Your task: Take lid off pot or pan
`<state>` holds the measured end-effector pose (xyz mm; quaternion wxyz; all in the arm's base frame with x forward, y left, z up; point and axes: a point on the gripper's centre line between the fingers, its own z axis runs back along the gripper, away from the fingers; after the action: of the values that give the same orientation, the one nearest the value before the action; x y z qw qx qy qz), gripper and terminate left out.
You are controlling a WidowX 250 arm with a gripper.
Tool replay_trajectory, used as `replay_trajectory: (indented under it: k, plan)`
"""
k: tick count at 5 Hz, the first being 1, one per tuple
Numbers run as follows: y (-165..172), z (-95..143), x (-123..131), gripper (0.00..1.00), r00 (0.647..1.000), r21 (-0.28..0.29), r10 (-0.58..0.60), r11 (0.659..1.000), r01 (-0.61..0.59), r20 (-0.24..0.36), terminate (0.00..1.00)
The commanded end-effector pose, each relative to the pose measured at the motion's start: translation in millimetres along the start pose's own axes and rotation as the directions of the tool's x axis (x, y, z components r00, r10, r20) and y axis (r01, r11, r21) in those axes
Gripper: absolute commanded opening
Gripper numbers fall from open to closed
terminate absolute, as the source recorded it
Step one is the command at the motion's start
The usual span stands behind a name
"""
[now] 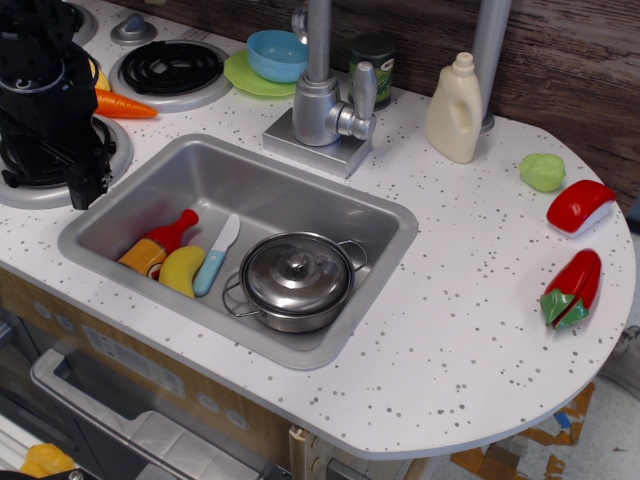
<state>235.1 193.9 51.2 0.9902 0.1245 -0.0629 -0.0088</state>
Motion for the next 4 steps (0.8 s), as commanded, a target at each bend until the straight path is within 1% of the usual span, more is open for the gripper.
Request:
replay_trajectory:
  k: [1, 2, 3, 4]
  plan:
    - [0.0, 0.0, 0.0, 1.0, 1.0, 0.0, 0.0, 1.0, 0.0, 0.0, 0.0]
    - [-8.2, 7.2, 13.3, 1.0, 0.999, -0.01, 0.048, 0.999, -0.048, 0.004, 0.0]
    - [-21.8, 18.3, 30.9, 1.0, 0.998, -0.044, 0.064, 0.997, -0.063, 0.013, 0.0]
    - [-50.2, 35.5, 47.5, 1.0, 0.994, -0.044, 0.098, 0.994, -0.096, 0.049, 0.0]
